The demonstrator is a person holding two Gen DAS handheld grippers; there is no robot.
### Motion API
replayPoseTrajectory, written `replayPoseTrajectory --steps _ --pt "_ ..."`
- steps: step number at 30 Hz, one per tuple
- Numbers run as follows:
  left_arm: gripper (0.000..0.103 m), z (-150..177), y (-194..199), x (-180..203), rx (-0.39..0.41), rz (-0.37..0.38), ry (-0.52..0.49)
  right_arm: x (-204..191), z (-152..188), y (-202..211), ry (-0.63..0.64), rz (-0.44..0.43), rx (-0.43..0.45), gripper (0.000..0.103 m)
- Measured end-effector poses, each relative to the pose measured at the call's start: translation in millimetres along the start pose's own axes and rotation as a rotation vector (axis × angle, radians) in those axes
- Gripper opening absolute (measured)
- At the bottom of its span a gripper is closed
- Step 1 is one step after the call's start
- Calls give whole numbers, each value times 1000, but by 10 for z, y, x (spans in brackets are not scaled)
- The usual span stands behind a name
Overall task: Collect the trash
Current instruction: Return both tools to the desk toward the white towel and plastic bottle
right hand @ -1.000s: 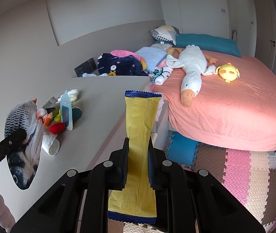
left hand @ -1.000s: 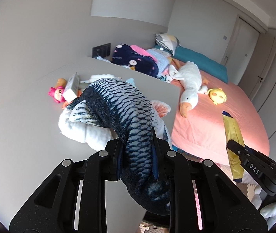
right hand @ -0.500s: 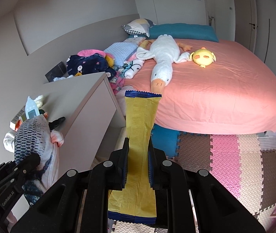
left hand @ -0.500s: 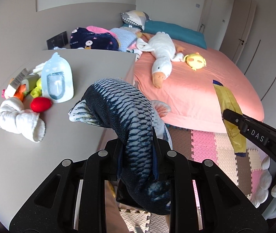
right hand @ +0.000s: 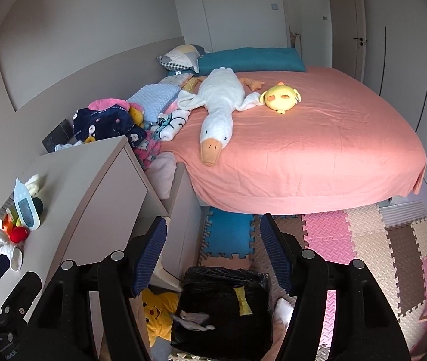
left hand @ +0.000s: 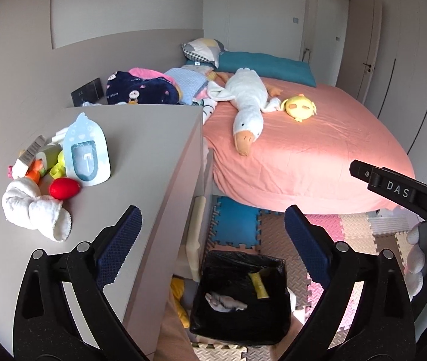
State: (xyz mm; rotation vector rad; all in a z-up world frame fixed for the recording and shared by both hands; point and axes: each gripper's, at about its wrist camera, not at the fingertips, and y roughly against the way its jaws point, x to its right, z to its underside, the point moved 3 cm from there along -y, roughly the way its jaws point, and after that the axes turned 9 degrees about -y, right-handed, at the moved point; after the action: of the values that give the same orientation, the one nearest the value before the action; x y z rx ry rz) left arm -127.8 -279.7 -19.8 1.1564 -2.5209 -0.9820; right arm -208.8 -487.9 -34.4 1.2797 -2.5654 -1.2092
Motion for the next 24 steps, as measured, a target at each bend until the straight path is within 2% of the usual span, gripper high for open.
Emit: replayPoseTrajectory --steps 11,24 --pt "92 9 52 -178 -13 -38 9 -165 47 -31 14 -26 -21 65" --pt "92 88 103 -747 -27 -126 91 -780 179 -163 90 -102 -51 65"
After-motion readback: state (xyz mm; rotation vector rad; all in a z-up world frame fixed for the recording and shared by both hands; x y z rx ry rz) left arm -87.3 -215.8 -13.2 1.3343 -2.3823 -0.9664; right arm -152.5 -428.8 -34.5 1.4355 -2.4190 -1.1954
